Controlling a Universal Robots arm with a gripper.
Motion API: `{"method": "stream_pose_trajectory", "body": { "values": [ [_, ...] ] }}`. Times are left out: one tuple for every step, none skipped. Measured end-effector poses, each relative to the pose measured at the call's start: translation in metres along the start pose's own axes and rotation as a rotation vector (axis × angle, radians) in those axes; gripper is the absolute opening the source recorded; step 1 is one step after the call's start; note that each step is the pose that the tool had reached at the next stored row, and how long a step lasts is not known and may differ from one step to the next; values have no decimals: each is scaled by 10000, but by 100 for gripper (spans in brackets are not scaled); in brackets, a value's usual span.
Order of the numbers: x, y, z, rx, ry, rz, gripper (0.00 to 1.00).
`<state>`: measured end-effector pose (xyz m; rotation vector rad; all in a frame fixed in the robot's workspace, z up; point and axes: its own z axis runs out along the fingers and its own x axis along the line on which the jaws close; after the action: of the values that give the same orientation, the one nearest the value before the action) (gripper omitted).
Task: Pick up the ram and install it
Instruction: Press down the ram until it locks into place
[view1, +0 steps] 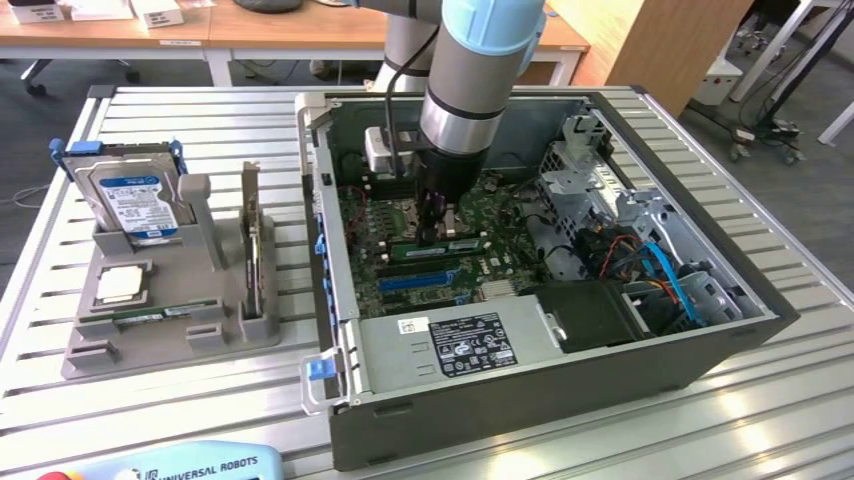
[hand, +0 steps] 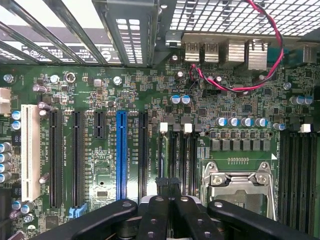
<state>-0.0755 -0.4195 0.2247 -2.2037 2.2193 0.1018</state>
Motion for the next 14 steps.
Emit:
{"method": "stream_pose_trajectory", "body": {
  "values": [
    [0, 0, 0, 1, -1, 0, 10],
    [0, 0, 1, 1, -1, 0, 10],
    [0, 0, 6, 0, -2, 0, 10],
    [0, 0, 10, -1, 0, 0, 10],
    [1, 0, 14, -2, 2, 0, 10],
    [2, 0, 15, -2, 4, 0, 10],
    [2, 0, 15, -2, 4, 0, 10],
    [1, 0, 16, -1, 2, 0, 10],
    [1, -1, 17, -1, 0, 0, 10],
    [1, -1, 17, -1, -1, 0, 10],
    [1, -1, 19, 0, 0, 0, 10],
    [1, -1, 21, 0, 0, 0, 10],
    [2, -1, 22, -1, 0, 0, 10],
    [1, -1, 23, 0, 0, 0, 10]
  ]
}}
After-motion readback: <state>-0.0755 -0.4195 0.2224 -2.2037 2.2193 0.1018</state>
